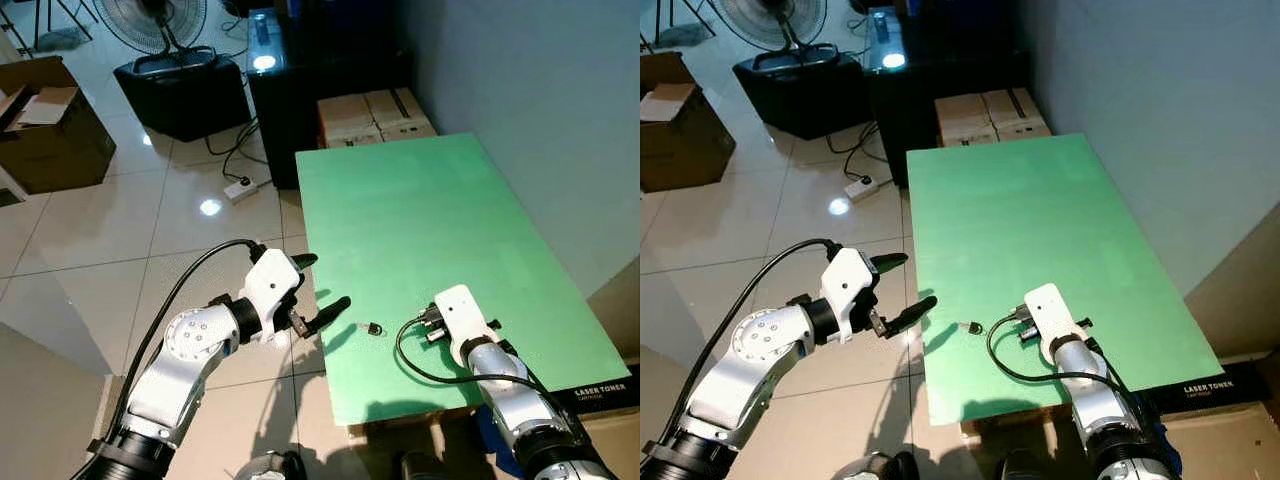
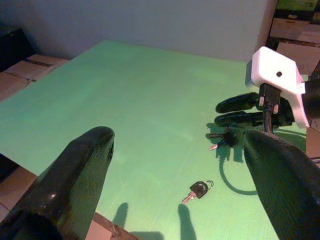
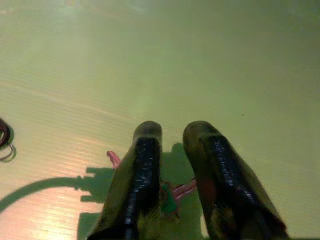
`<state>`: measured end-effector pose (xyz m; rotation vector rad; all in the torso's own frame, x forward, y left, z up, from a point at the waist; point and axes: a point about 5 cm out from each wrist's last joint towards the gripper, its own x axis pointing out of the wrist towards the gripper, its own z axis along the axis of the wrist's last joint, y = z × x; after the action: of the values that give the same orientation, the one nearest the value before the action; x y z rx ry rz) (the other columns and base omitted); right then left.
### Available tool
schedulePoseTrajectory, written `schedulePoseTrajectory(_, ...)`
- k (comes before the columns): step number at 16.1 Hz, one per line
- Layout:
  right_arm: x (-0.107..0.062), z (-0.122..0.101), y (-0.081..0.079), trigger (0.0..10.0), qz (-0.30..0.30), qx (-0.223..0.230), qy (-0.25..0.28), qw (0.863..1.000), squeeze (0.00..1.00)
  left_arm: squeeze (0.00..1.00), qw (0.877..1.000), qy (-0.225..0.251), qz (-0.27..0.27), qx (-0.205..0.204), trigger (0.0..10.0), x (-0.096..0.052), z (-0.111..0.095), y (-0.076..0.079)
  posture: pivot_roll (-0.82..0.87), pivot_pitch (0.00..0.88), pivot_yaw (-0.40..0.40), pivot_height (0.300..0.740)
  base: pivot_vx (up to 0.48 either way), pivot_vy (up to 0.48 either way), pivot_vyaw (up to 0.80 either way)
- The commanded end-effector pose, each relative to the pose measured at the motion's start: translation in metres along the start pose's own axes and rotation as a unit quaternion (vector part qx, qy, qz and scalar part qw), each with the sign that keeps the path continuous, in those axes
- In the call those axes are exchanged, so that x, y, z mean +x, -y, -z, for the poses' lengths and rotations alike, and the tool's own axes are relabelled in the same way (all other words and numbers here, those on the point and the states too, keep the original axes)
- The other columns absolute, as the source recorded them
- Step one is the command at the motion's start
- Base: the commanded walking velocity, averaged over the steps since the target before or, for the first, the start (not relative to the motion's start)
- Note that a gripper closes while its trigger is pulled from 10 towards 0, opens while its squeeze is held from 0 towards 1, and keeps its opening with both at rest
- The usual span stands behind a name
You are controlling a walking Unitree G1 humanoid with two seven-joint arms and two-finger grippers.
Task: Hang keys on a hook
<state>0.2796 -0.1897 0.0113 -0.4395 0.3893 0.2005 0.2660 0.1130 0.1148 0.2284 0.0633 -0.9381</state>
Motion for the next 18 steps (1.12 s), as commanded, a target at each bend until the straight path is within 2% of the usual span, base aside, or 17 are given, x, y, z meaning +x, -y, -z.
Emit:
schedulePoseTrajectory(1, 0.001, -0.007, 0.001, 10.0, 0.004, 0.003, 0.019, 1.0, 1.0, 0.0, 1.0, -0.003, 0.005, 0.009, 10.0, -0.002, -0.003, -0.001, -0.07, 0.139, 0.118, 0.74, 0.0, 0.0, 0.0)
schedulePoseTrajectory(3, -0.003, -0.016, 0.006, 10.0, 0.035, 0.018, 0.055, 0.998, 1.0, 0.0, 1.0, -0.006, 0.002, 0.012, 10.0, -0.003, -0.003, -0.002, -0.07, 0.139, 0.114, 0.74, 0.0, 0.0, 0.0)
schedulePoseTrajectory(4, -0.007, -0.01, -0.002, 10.0, 0.028, 0.041, 0.045, 0.998, 1.0, 0.0, 1.0, -0.008, 0.0, 0.015, 10.0, -0.006, -0.003, -0.004, -0.06, 0.145, 0.119, 0.74, 0.0, 0.0, 0.0)
schedulePoseTrajectory(6, -0.015, -0.006, -0.025, 10.0, 0.014, 0.052, 0.052, 0.997, 1.0, 0.0, 1.0, -0.011, -0.001, 0.02, 10.0, -0.009, -0.004, -0.005, -0.05, 0.149, 0.126, 0.74, 0.0, 0.0, 0.0)
schedulePoseTrajectory(7, -0.02, -0.005, -0.032, 10.0, 0.026, 0.057, 0.06, 0.996, 1.0, 0.0, 1.0, -0.011, -0.002, 0.023, 10.0, -0.01, -0.005, -0.007, -0.04, 0.152, 0.133, 0.74, 0.0, 0.0, 0.0)
schedulePoseTrajectory(9, -0.032, -0.003, -0.03, 10.0, 0.086, 0.04, 0.078, 0.992, 1.0, 0.0, 0.999, 0.004, -0.013, 0.034, 10.0, -0.011, -0.013, -0.011, -0.02, 0.159, 0.147, 0.74, 0.0, 0.0, 0.0)
schedulePoseTrajectory(10, -0.042, 0.0, -0.029, 10.0, 0.107, 0.009, 0.083, 0.991, 1.0, 0.0, 0.999, 0.009, -0.017, 0.032, 10.0, -0.012, -0.016, -0.015, -0.01, 0.171, 0.162, 0.74, 0.0, 0.0, 0.0)
schedulePoseTrajectory(11, -0.049, 0.004, -0.031, 10.0, 0.111, 0.012, 0.079, 0.991, 1.0, 0.0, 0.999, 0.002, -0.011, 0.032, 10.0, -0.013, -0.015, -0.015, -0.01, 0.181, 0.167, 0.74, 0.0, 0.0, 0.0)
schedulePoseTrajectory(13, -0.057, 0.01, -0.032, 10.0, 0.131, 0.07, 0.071, 0.986, 1.0, 0.0, 1.0, -0.004, -0.001, 0.03, 10.0, -0.014, -0.014, -0.014, -0.01, 0.201, 0.173, 0.74, 0.0, 0.0, 0.0)
schedulePoseTrajectory(14, -0.063, 0.015, -0.032, 10.0, 0.165, 0.123, 0.076, 0.976, 1.0, 0.0, 1.0, -0.006, 0.006, 0.027, 10.0, -0.016, -0.014, -0.012, -0.01, 0.216, 0.173, 0.74, 0.0, 0.0, 0.0)
schedulePoseTrajectory(16, -0.061, 0.036, -0.041, 10.0, 0.149, 0.09, 0.037, 0.984, 0.98, 0.0, 0.999, -0.012, 0.016, 0.025, 10.0, -0.017, -0.012, -0.008, 0.0, 0.219, 0.176, 0.74, 0.0, 0.0, 0.0)
schedulePoseTrajectory(17, -0.057, 0.049, -0.044, 10.0, 0.149, 0.077, 0.008, 0.986, 0.0, 0.0, 0.999, -0.014, 0.018, 0.025, 10.0, -0.018, -0.012, -0.007, 0.0, 0.221, 0.175, 0.74, 0.0, 0.0, 0.0)
schedulePoseTrajectory(18, -0.054, 0.055, -0.044, 10.0, 0.15, 0.072, -0.008, 0.986, 0.0, 0.0, 0.999, -0.015, 0.018, 0.026, 10.0, -0.018, -0.012, -0.006, 0.0, 0.222, 0.175, 0.74, 0.0, 0.0, 0.0)
